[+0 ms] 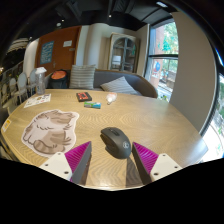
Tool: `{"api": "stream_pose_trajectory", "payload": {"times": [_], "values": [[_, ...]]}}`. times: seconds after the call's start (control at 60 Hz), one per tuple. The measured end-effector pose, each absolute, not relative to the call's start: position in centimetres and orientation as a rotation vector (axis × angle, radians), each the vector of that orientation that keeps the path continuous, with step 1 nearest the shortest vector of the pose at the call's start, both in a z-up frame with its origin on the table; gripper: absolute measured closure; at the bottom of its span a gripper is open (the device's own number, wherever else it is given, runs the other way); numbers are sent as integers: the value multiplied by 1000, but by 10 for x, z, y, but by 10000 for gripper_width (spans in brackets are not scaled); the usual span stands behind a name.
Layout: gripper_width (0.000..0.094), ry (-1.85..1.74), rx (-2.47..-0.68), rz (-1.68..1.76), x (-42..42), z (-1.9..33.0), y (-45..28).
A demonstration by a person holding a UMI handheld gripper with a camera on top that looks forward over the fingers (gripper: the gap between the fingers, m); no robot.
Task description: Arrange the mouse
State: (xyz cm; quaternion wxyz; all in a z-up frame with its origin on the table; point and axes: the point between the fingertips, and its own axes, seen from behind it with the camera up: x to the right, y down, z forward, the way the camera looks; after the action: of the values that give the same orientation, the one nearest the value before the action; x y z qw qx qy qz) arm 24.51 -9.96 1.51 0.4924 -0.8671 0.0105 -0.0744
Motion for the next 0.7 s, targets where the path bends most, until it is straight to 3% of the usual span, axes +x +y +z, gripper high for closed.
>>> {"api": "stream_pose_trajectory", "payload": {"times": [0.317,0.383,0.467,0.617,0.7], "values": [[148,158,-2239,-135,297,-12,-29],[217,204,-2246,-133,309,-16,-17],[382,270,-2248,-143,320,-20,-11],[527,310,-2231,-212,321,-12,-14],[542,260,-2211,-144,284,6,-11]]}}
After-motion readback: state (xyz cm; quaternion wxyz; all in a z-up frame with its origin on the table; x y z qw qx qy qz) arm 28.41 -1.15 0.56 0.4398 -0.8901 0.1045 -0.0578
